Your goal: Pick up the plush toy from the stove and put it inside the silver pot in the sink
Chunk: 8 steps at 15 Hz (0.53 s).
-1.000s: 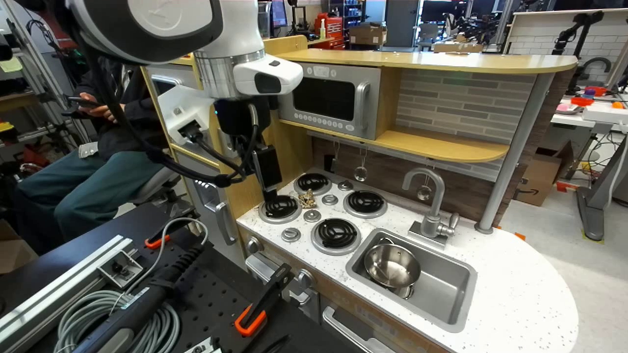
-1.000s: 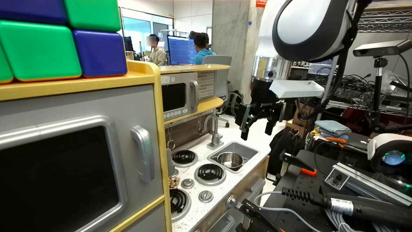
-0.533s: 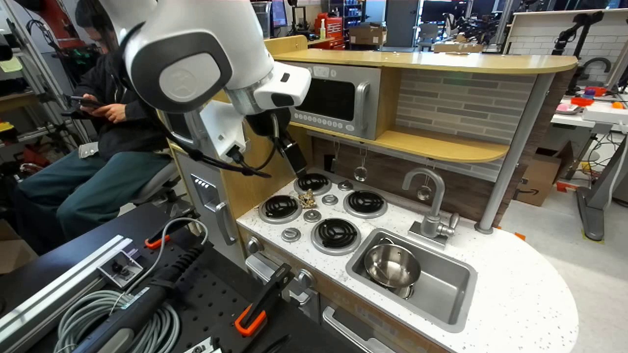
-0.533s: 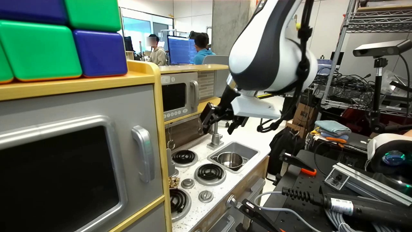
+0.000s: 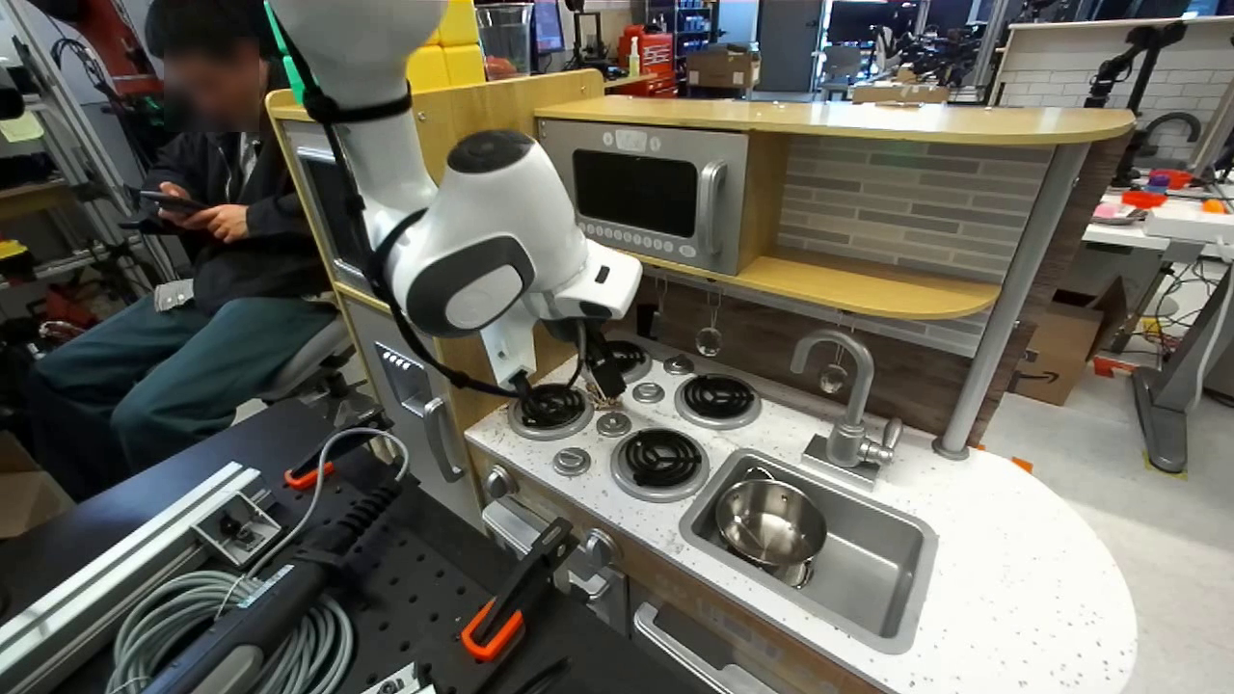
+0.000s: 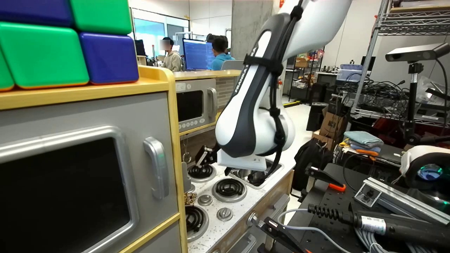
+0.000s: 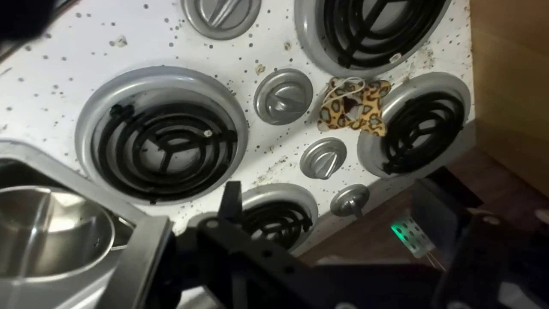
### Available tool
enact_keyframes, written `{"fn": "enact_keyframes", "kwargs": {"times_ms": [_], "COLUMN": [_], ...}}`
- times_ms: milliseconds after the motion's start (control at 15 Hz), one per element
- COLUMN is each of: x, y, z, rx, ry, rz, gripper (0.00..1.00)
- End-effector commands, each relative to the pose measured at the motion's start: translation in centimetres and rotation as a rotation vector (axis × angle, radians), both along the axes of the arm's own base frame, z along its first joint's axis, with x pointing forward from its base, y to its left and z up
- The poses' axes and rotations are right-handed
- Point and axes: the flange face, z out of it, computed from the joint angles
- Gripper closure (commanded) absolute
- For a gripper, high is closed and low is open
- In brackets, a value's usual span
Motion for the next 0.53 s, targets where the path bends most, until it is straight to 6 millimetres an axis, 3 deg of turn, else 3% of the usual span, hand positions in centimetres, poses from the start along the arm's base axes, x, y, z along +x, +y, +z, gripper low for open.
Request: {"fn": "enact_keyframes", "kwargs": {"times_ms": [0, 67, 200, 467], "x": [2.7, 1.1, 1.7, 2.5], "y": [0.5, 0.3, 0.5, 0.3], "z": [-4.6, -3.5, -5.1, -5.9], "rx": [0.116, 0.05, 0.081, 0.034], "ry": [0.082, 0.046, 0.073, 0.008], "rz": [-0.128, -0.067, -0.102, -0.085], "gripper": [0.0, 0.0, 0.0, 0.0]}}
